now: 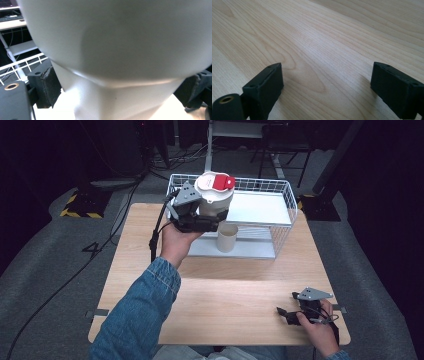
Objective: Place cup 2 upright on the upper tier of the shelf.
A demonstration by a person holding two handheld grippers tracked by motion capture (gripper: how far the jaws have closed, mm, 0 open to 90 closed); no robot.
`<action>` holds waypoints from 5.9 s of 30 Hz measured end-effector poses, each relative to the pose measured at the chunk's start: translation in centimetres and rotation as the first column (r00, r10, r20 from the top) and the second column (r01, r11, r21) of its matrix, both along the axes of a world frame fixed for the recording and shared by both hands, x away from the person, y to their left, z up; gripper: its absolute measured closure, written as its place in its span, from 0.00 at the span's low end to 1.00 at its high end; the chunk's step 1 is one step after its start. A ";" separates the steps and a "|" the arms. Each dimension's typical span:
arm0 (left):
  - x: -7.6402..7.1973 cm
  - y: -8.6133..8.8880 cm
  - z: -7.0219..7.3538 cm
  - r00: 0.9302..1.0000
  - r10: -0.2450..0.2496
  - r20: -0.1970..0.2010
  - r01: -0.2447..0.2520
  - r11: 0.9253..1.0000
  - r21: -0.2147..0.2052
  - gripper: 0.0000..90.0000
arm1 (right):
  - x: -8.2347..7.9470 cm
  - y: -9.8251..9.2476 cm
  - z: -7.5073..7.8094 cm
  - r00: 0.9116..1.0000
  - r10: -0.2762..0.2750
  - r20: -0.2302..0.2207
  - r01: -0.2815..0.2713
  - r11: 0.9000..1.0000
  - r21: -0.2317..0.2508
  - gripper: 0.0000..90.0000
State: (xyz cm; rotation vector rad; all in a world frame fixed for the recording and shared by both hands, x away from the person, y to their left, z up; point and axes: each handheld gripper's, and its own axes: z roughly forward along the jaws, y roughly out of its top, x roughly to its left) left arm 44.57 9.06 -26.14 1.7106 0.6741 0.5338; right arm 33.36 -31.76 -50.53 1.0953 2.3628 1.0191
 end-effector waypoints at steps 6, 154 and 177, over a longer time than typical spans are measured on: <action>2.0 -0.6 0.4 1.000 0.025 0.005 -0.025 1.000 -0.001 0.13 | 0.0 0.0 0.0 1.000 0.001 0.000 -0.001 1.000 0.002 0.12; -11.3 8.2 -6.2 0.999 0.046 -0.005 -0.046 0.998 0.048 0.00 | 0.3 0.1 0.0 0.999 0.036 -0.002 -0.036 0.999 0.003 0.11; -13.9 9.8 -11.8 0.991 0.078 -0.106 -0.067 0.992 0.105 0.00 | 0.3 0.1 0.0 0.999 0.036 -0.002 -0.036 0.999 0.003 0.11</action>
